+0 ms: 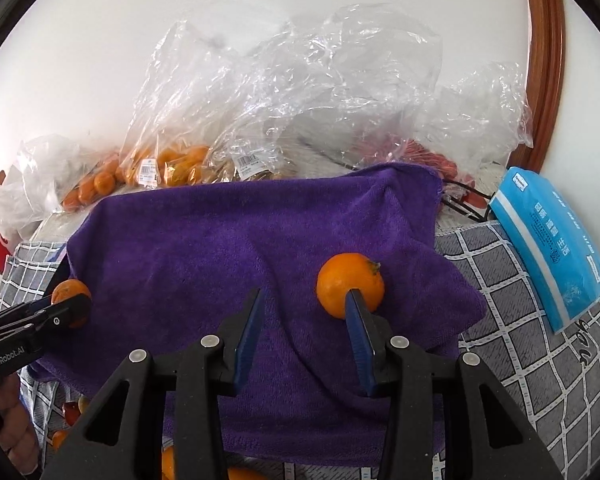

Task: Organize fruits
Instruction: 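Open both tools to release the oranges on the towel and withdraw, then move the right tool toward the yellow mango-shaped fruit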

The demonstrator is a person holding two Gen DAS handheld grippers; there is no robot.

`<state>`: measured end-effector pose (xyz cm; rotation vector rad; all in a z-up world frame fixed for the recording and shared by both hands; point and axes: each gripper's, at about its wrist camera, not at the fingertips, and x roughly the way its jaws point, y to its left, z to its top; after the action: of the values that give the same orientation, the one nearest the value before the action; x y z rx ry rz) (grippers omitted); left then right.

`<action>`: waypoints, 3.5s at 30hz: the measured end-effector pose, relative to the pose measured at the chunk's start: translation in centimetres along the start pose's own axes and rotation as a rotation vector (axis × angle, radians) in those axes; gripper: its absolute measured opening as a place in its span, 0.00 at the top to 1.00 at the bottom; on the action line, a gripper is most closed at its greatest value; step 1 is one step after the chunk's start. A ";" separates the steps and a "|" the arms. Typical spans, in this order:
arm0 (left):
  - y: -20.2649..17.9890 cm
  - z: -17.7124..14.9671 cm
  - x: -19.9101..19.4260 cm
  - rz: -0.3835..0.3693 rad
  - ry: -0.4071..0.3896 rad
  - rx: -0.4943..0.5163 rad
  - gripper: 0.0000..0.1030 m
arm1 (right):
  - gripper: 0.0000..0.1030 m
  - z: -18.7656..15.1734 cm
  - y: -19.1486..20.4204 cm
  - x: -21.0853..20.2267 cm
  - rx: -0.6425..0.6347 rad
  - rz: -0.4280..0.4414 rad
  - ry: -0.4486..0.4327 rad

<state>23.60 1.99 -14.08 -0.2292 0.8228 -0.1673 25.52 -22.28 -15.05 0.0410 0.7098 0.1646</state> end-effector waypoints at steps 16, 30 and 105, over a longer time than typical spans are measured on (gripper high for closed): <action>-2.1 -0.4 -5.5 0.087 -0.132 0.091 0.47 | 0.54 -0.4 1.6 -3.3 -0.031 -0.015 -0.096; 0.7 -6.8 -9.4 0.086 -0.025 0.104 0.47 | 0.39 -5.8 2.6 -11.2 -0.018 -0.037 -0.086; 3.7 -10.1 -8.2 0.058 0.012 0.023 0.41 | 0.58 -9.0 2.0 -4.3 0.012 -0.003 0.128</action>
<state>10.85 6.05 -15.92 -0.1828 0.8379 -0.1235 16.20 -21.22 -18.92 0.0410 0.8382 0.1615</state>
